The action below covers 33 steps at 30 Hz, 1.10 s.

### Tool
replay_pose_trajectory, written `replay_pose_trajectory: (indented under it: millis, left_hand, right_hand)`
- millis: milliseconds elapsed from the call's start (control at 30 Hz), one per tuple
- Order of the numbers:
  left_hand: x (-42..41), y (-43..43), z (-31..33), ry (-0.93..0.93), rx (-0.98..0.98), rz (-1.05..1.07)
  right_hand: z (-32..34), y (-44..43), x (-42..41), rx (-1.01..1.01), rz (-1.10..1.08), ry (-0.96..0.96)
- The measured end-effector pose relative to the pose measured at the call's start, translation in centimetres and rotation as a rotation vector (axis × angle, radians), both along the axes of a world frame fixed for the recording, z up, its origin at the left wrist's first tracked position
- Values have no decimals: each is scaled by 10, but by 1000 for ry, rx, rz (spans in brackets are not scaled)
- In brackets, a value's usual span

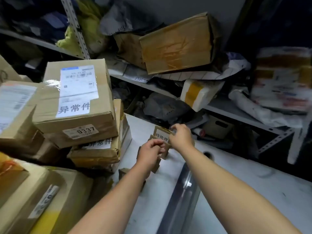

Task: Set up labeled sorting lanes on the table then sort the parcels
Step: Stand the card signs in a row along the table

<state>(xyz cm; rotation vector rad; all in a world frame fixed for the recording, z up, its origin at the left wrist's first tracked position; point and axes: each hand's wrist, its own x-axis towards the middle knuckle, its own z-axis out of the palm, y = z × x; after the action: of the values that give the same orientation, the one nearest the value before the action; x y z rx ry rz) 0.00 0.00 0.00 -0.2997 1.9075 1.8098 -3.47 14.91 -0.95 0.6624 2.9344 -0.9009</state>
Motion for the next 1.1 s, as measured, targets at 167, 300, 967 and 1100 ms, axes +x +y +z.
replay_pose_trajectory:
  millis: [167, 300, 967, 1100]
  left_hand:
    - [-21, 12, -8, -21, -9, 11]
    - [-23, 22, -4, -16, 20, 42]
    - [24, 125, 34, 12, 104, -179]
    - [27, 128, 35, 19, 86, -172]
  right_hand:
    - [-15, -4, -40, 283, 174, -350]
    - [-21, 0, -47, 429, 202, -370]
    - [1, 160, 72, 240, -50, -213]
    - [-17, 161, 86, 210, -38, -273]
